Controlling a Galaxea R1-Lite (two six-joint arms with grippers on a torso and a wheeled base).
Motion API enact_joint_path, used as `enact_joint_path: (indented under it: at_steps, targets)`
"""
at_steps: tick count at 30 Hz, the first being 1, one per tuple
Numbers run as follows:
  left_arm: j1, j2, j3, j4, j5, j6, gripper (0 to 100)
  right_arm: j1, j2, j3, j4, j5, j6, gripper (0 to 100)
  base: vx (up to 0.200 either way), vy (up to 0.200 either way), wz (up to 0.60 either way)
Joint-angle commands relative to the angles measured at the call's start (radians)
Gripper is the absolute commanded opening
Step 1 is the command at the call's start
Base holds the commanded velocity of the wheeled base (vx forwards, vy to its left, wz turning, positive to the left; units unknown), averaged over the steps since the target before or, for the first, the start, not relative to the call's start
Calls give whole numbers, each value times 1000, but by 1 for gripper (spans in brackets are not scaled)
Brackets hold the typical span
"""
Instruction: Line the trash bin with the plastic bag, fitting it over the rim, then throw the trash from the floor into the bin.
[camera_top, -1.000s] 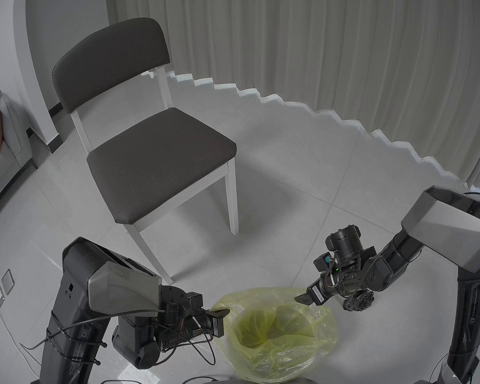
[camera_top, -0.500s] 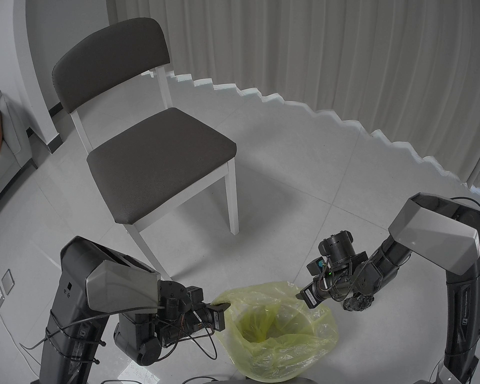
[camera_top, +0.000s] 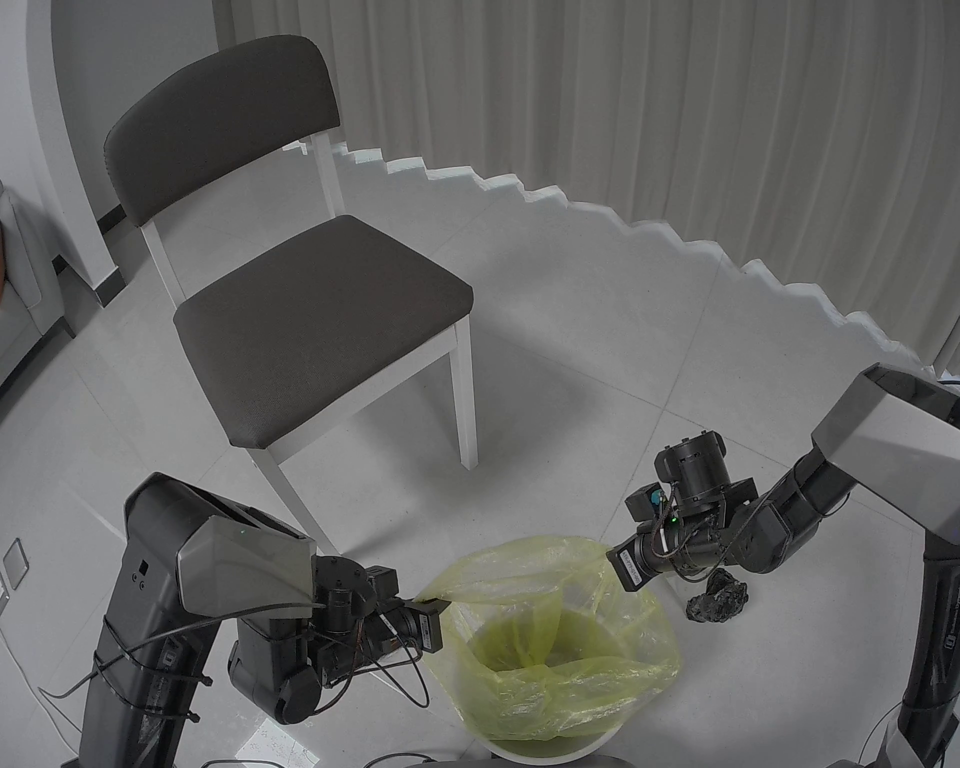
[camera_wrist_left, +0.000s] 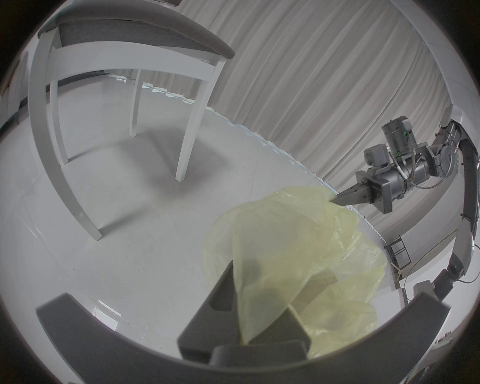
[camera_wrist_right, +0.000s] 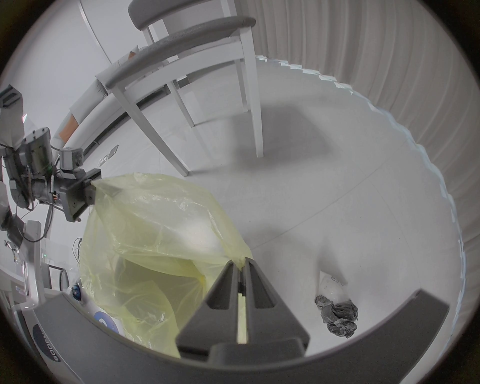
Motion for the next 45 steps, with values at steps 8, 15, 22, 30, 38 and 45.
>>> enact_joint_path:
  at_steps: [8,15,22,30,38,45]
  targets:
    - [-4,63,-17,-18,15,-2,0,9,108,9,-2,-1,-3,0,0,0,0]
    - [-12,52,44,-18,13,-2,0,33,155,12,-4,-1,-3,0,0,0,0]
    - [-22,40,110,-18,16,13,0,46,146,38,-6,-4,-6,0,0,0,0]
    - [-27,37,116,-18,30,19,0,29,86,63,-36,-38,-9,100,0,0,0]
    - [-36,35,135,-18,55,21,0,10,-26,83,-33,-40,-12,100,0,0,0]
    - [-78,0,228,-18,147,53,0,127,-93,184,-36,-40,-12,100,0,0,0]
